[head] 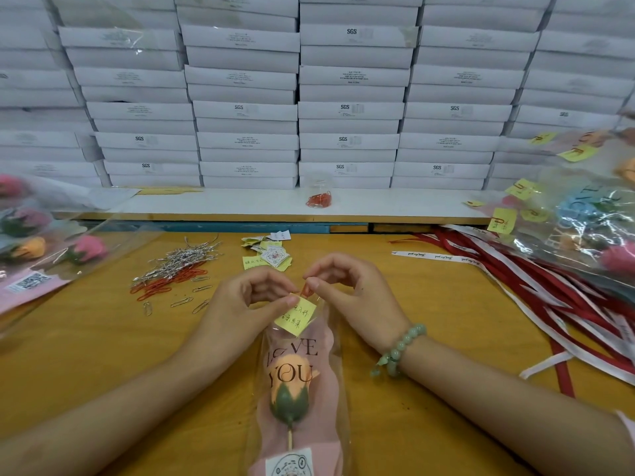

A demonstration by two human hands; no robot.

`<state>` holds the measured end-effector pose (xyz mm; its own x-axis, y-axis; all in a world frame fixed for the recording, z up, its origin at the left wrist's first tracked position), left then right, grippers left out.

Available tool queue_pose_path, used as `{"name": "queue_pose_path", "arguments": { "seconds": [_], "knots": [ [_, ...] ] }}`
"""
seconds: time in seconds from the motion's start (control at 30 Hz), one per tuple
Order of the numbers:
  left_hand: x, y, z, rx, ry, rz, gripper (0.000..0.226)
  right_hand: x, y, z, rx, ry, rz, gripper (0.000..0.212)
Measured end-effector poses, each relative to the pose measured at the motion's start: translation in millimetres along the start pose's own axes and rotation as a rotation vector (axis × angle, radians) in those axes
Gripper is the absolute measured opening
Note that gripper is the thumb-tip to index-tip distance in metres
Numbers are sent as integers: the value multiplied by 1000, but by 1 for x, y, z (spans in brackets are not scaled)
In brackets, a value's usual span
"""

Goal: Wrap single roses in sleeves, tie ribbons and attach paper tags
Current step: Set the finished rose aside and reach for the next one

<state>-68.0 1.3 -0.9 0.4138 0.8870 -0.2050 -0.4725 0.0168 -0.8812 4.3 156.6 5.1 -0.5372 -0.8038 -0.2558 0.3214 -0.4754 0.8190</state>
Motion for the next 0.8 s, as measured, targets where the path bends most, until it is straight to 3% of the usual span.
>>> {"name": "queue_pose_path", "arguments": {
  "seconds": [0.37, 0.8],
  "knots": [
    [1, 1, 0, 24, -9, 14, 9, -1, -2, 1, 18, 13, 34, 5],
    [0, 2, 0, -68, -57, -41, 7, 2, -2, 0, 8, 69, -40, 8]
  ]
}}
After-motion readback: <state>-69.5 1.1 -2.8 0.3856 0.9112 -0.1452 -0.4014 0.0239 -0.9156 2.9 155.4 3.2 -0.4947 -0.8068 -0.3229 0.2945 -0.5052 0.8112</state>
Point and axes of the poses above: each hand's wrist, its own z-axis towards the middle knuckle, its own x-axis out of the palm, y = z × x, the point moved 3 cm from there along z, towards the middle knuckle, and after that the axes turned 9 degrees about -y, right-handed, at the moved point
